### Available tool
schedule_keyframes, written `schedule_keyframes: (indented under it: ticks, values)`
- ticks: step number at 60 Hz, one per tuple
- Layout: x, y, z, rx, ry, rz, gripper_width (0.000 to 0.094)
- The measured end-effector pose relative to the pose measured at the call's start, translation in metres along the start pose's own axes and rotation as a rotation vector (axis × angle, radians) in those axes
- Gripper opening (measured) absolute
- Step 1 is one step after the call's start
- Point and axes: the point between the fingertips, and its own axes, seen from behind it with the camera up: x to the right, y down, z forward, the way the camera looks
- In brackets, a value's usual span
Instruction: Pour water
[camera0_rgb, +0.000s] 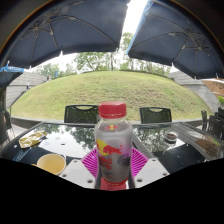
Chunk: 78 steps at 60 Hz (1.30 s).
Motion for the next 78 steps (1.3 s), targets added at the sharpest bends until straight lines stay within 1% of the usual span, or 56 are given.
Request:
schedule_keyframes:
  ticks: [3, 6, 7, 11, 13, 17, 19, 26, 30, 34, 37, 39, 41, 42, 45, 50, 59, 64, 68, 73, 78]
  values:
    - [0.001, 0.011, 0.007, -0.017, -0.009, -0.02, 0.0375]
    - [-0.007, 0.005, 0.0, -0.015, -0.039, -0.02, 0.0376]
    - [-0.014, 0.024, 0.016, -0.013, -0.048, -0.022, 0.0375]
    - [-0.012, 0.023, 0.015, -0.014, -0.084, -0.028, 0.0373]
    - [-0.012, 0.027, 0.015, -0.025, -0.089, -0.038, 0.0374]
    - [-0.017, 0.05, 0.017, -0.084, -0.098, -0.07, 0.0376]
    - [-0.019, 0.047, 0.02, -0.055, -0.099, -0.074, 0.0375]
    - [-0.011, 0.053, 0.016, -0.106, -0.095, 0.03, 0.0386]
    - [-0.011, 0.052, 0.017, -0.109, -0.117, 0.077, 0.0402]
    - [-0.01, 0.052, 0.016, -0.123, -0.126, 0.07, 0.0486]
    - [-0.009, 0.057, 0.014, -0.157, -0.123, 0.065, 0.0561]
    - [-0.012, 0.061, 0.009, -0.18, -0.136, 0.068, 0.0675]
    - [-0.017, 0.054, -0.001, -0.17, -0.156, 0.074, 0.0799]
    - [-0.019, 0.05, -0.006, -0.158, -0.164, 0.076, 0.0844]
    - [-0.02, 0.041, -0.024, -0.135, -0.169, 0.083, 0.0831]
    - [-0.014, 0.044, -0.058, -0.16, -0.129, 0.068, 0.0834]
    - [-0.036, 0.032, -0.138, -0.079, -0.125, -0.016, 0.0835]
    - [-0.048, 0.039, -0.173, -0.067, -0.116, -0.052, 0.0831]
    - [-0.065, 0.051, -0.2, -0.079, -0.145, -0.086, 0.0834]
    - [-0.093, 0.068, -0.234, -0.091, -0.215, -0.13, 0.0826]
    - [-0.105, 0.078, -0.261, -0.09, -0.228, -0.154, 0.0824]
